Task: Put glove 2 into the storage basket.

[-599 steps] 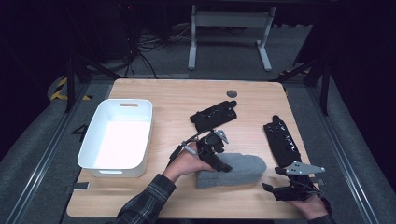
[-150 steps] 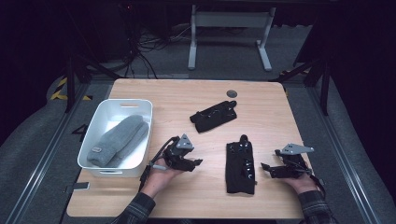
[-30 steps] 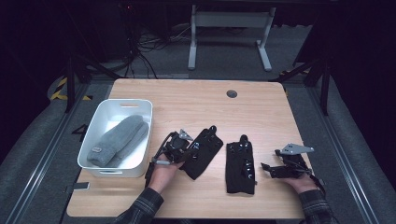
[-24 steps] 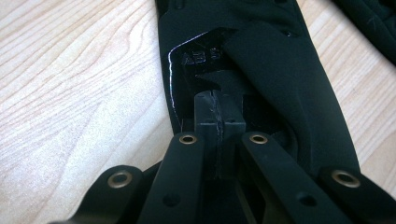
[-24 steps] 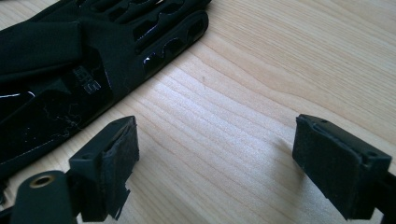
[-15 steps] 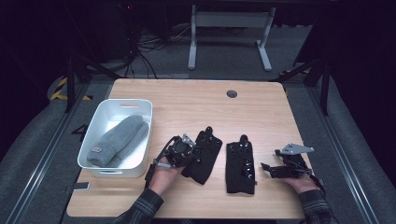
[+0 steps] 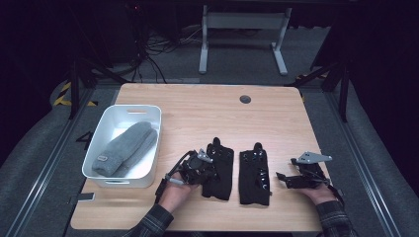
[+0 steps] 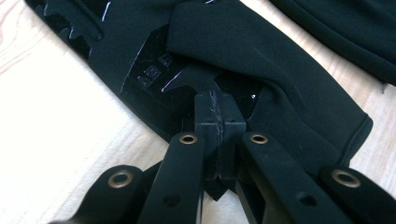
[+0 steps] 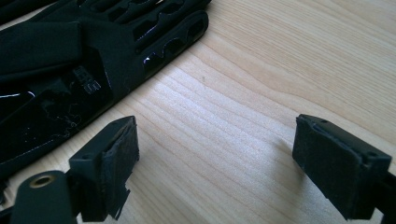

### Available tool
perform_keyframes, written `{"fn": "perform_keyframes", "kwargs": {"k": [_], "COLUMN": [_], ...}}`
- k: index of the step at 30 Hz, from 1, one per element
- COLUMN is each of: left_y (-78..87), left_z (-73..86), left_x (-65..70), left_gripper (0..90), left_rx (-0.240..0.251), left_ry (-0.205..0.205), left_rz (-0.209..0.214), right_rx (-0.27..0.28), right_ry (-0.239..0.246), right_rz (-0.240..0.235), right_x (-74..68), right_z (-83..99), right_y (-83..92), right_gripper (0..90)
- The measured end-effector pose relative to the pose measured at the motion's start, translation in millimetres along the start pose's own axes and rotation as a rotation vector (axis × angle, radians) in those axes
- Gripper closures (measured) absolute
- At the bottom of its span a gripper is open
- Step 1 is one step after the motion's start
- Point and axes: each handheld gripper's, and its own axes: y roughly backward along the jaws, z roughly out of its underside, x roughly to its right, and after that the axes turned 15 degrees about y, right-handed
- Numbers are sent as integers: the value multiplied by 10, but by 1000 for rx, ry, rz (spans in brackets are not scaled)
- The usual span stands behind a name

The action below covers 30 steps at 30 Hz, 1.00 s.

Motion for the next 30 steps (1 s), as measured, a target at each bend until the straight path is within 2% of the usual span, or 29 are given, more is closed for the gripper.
{"fn": "perform_keyframes", "kwargs": {"k": [2,5,7,10,14,18,23,27,30], "left_y": [1,32,68,91,74,13,-39,-48,-55], "left_z": [2,-3,-13,-33,-58,-70,-73,-69,-73], "left_x": [8,-19,-44,-115,-212,-283,-290,-271,-246], "left_gripper": [898,879,795,689,647,642,637,716,782], "left_rx": [1,29,61,106,133,130,129,126,122], "left_ry": [3,14,23,65,103,132,130,124,119], "left_rz": [5,13,-7,-32,-39,-43,-51,-47,-55], "right_rx": [0,-1,-1,-1,-1,0,0,1,11], "right_ry": [0,0,1,0,0,-1,-1,2,12], "right_rz": [0,0,0,1,1,1,1,4,-2], "right_x": [0,0,1,0,0,1,0,-4,-14], "right_z": [0,0,0,0,-1,-1,-1,-1,-3], "right_y": [0,0,0,0,0,0,0,4,14], "right_gripper": [147,147,147,148,148,149,151,169,231]}}
